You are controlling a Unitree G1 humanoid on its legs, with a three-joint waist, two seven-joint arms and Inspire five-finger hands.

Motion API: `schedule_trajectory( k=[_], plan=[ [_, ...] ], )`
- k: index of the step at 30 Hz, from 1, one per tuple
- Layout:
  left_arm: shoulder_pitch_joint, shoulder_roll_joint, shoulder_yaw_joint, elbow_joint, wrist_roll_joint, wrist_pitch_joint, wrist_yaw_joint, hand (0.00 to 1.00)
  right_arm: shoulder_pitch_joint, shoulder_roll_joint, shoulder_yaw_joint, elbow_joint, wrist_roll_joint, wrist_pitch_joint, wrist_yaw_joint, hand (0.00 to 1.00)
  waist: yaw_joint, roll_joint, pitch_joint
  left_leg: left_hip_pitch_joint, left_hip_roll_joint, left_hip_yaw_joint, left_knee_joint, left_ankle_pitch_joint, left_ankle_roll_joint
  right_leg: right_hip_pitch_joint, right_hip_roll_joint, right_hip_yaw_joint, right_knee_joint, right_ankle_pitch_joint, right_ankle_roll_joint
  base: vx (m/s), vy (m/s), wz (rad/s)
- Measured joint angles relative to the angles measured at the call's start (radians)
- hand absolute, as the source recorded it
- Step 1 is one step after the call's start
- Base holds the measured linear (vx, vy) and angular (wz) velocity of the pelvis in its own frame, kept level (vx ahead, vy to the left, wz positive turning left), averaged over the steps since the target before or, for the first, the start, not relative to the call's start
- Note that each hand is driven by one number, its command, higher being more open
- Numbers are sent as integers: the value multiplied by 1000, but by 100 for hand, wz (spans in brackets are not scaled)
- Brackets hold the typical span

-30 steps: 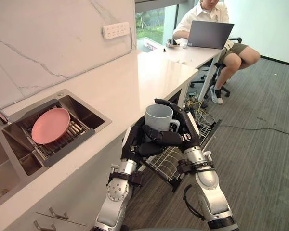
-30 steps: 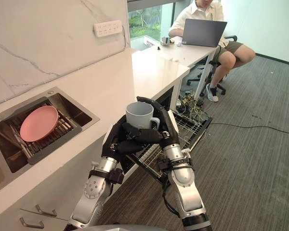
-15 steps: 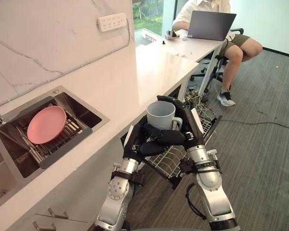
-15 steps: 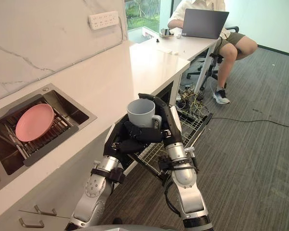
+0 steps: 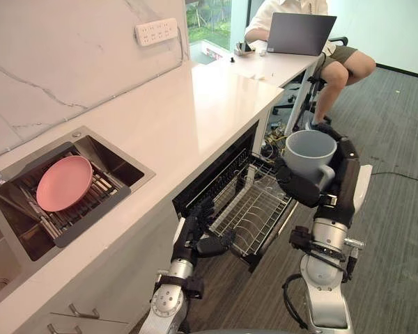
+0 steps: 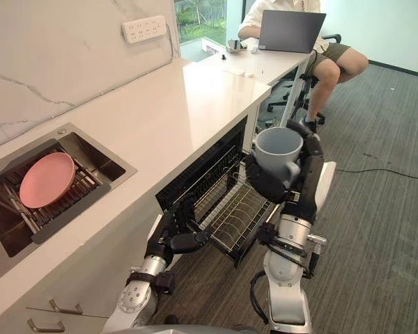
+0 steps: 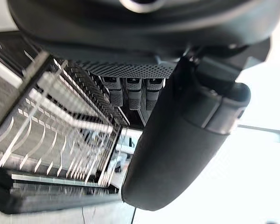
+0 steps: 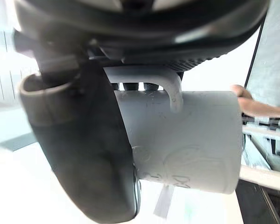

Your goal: Walk over to the sink, pick up the cup, carry it to the dishwasher, place the cup inside the dishwasher, then close the dishwasher door

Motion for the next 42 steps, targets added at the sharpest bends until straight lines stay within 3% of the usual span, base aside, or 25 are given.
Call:
schedule_trajectory(
  k=[6, 13, 18, 26, 28, 36, 37, 42],
  plan=[
    [15, 4, 17, -14, -17, 1, -82, 90, 34, -45, -30, 220, 77, 30, 144, 30, 11, 0, 0, -23, 0, -7, 0, 0, 0, -16, 0, -7, -2, 0, 0, 1, 0, 3],
    [93, 10, 162, 113, 5, 3, -129, 90, 21, -106, -107, 369, 87, 49, 177, 30, 26, -4, 4, -78, -2, -46, 34, -1, -3, -28, -2, -44, -4, 1, 1, 15, -11, 17],
    [91, 38, 259, 237, 44, 7, -109, 90, -64, -135, -128, 445, 107, 49, 161, 30, 53, -5, 101, -149, 3, -95, 108, -11, -2, -45, 3, -93, 16, 2, 0, -102, -17, 32],
    [-22, 48, 346, 350, 41, 6, -31, 90, -340, -198, -128, 611, 136, 63, 103, 30, 124, 0, 280, -328, 1, -186, 126, 41, 19, -237, -5, -181, 164, -28, -23, -135, -5, 32],
    [-52, 44, 364, 356, 37, 5, -11, 90, -400, -216, -128, 640, 144, 72, 95, 30, 139, 1, 306, -355, -2, -194, 125, 53, 19, -282, -16, -188, 214, -47, -22, -78, 1, 16],
    [-149, 28, 410, 390, 9, -32, 66, 90, -582, -283, -126, 753, 142, 100, 41, 30, 145, 11, 359, -433, -28, -217, 123, 93, 15, -397, -56, -206, 328, -99, -20, -7, 5, 13],
    [-163, 19, 417, 393, 0, -39, 73, 90, -589, -291, -125, 759, 140, 102, 38, 90, 147, 12, 360, -446, -30, -220, 122, 96, 14, -413, -60, -208, 338, -104, -20, 25, 4, 9],
    [-195, -7, 424, 411, -16, -47, 85, 90, -604, -292, -123, 795, 104, 125, 30, 90, 148, 18, 369, -452, -38, -230, 117, 103, 4, -419, -69, -218, 349, -118, -21, 46, -1, 8]
  ],
)
